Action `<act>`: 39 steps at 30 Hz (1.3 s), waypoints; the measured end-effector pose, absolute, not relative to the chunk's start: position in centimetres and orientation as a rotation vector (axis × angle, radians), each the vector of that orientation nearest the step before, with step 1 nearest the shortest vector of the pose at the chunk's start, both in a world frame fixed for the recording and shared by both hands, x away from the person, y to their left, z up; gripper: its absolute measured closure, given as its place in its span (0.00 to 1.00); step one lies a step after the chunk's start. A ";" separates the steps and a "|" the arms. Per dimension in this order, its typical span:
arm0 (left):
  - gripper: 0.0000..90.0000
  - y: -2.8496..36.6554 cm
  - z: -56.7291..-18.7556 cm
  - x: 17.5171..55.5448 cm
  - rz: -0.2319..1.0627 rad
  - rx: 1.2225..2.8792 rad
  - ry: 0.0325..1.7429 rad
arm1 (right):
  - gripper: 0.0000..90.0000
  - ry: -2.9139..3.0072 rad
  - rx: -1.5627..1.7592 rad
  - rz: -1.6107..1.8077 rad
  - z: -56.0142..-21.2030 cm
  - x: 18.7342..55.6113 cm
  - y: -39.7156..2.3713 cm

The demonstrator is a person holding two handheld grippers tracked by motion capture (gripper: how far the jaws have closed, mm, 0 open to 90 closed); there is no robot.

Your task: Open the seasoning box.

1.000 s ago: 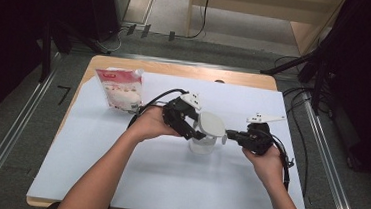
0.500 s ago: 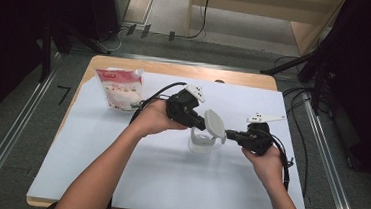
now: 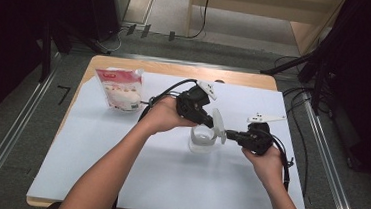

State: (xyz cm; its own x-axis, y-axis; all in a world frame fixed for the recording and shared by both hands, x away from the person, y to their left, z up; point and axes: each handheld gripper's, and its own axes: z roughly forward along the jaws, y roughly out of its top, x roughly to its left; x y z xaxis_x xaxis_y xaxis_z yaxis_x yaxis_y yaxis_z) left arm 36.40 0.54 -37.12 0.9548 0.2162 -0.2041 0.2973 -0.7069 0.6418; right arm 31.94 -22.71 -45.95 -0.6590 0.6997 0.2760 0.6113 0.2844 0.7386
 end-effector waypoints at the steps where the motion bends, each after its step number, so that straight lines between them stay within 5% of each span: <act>1: 1.00 0.3 -37.1 36.4 -0.140 2.381 0.363 | 1.00 2.434 1.248 1.326 -46.0 31.9 -22.7; 17: 0.95 -0.7 -37.3 36.6 -0.146 2.373 0.366 | 1.00 2.440 1.229 1.326 -45.8 31.8 -22.9; 23: 0.82 0.4 -36.8 36.3 -0.084 2.368 0.363 | 0.79 2.399 1.211 1.300 -45.7 31.9 -23.7; 35: 0.70 3.5 -36.6 36.5 -0.099 2.317 0.434 | 0.70 2.394 1.216 1.367 -45.4 31.5 -25.5; 39: 0.58 4.6 -36.9 36.2 -0.011 2.319 0.444 | 0.67 2.386 1.208 1.369 -45.2 31.0 -25.6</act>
